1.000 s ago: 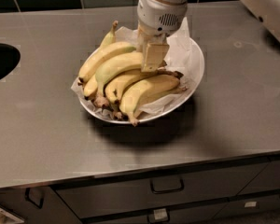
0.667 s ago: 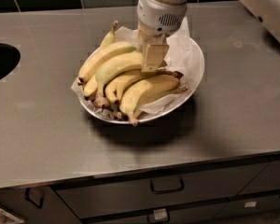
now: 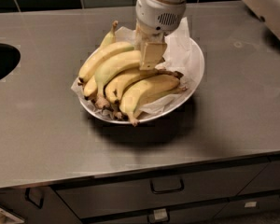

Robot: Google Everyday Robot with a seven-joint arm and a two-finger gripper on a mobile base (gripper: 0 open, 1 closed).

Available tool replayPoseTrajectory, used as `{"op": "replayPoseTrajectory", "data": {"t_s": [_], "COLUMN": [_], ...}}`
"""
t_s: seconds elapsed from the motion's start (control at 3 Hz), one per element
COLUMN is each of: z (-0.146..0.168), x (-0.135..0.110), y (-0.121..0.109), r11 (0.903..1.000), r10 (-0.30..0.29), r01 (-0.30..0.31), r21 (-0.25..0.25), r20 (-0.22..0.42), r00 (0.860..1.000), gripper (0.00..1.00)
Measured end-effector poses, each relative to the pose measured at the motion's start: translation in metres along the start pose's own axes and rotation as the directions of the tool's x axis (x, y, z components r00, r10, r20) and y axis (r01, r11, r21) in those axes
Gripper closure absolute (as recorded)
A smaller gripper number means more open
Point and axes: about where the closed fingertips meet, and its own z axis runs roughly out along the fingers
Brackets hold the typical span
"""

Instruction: Pick banana from white bowl

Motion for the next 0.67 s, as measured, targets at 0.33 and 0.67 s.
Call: {"op": "replayPoseTrajectory", "data": {"t_s": [0.33,0.67], "z": [-0.022,-0.046], "x": [-0.006,-0.009], "y": [0.003,0.01], "r11": [0.9978,0.992], "r10": [-0.015,-0.022], "r01": [0.015,0.024], "r21": [0.065,0.124], "r20": [-0.002,-0.012], "r00": [1.0,1.0], "gripper": [1.0,1.0]}}
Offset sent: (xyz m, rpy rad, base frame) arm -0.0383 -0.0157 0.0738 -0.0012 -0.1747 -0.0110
